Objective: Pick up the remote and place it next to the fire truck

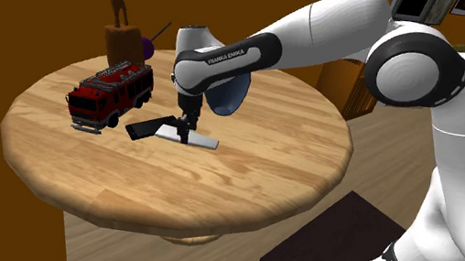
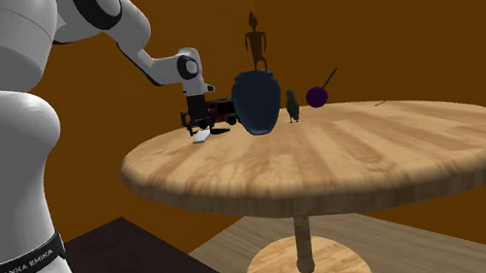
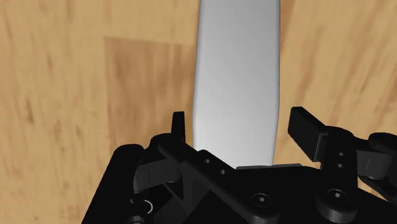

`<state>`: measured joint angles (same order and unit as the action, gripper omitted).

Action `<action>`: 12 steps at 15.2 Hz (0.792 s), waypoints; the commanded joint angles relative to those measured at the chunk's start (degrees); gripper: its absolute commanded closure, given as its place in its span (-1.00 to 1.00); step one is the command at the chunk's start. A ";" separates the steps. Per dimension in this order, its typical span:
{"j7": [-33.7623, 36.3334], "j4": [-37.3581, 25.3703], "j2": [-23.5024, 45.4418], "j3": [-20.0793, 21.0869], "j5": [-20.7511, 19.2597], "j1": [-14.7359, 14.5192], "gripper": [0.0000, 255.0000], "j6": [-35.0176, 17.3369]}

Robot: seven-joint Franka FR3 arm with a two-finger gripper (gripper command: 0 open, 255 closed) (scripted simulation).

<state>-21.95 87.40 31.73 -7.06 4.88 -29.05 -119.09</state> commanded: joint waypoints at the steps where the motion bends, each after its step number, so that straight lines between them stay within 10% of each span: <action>1: 0.00 0.00 -0.01 0.00 0.00 0.00 -1.00 -0.01; 12: 0.27 -3.52 -2.50 -0.24 -0.41 -0.01 -1.00 5.99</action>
<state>-21.64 83.84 29.34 -7.28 4.48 -29.09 -113.22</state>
